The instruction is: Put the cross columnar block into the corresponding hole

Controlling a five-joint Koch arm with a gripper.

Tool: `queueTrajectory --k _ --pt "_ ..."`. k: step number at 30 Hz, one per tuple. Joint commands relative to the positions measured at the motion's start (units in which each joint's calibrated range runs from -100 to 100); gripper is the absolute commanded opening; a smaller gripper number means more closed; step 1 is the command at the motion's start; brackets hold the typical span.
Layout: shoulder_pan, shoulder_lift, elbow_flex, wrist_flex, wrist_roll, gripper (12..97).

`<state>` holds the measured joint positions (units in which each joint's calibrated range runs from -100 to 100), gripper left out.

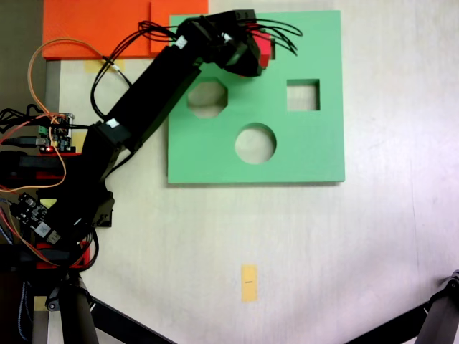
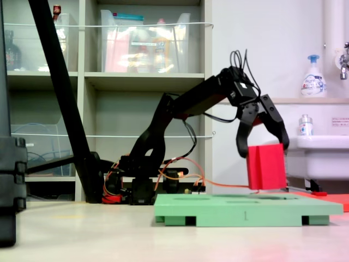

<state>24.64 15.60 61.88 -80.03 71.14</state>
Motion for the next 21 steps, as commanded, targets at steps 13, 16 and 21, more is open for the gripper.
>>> queueTrajectory --k 13,16,21 --pt "1.03 2.00 4.92 10.84 -1.56 49.0" --pt "1.17 2.42 4.92 11.13 -1.56 49.0" --pt "1.27 2.84 4.92 11.52 -1.56 49.1"
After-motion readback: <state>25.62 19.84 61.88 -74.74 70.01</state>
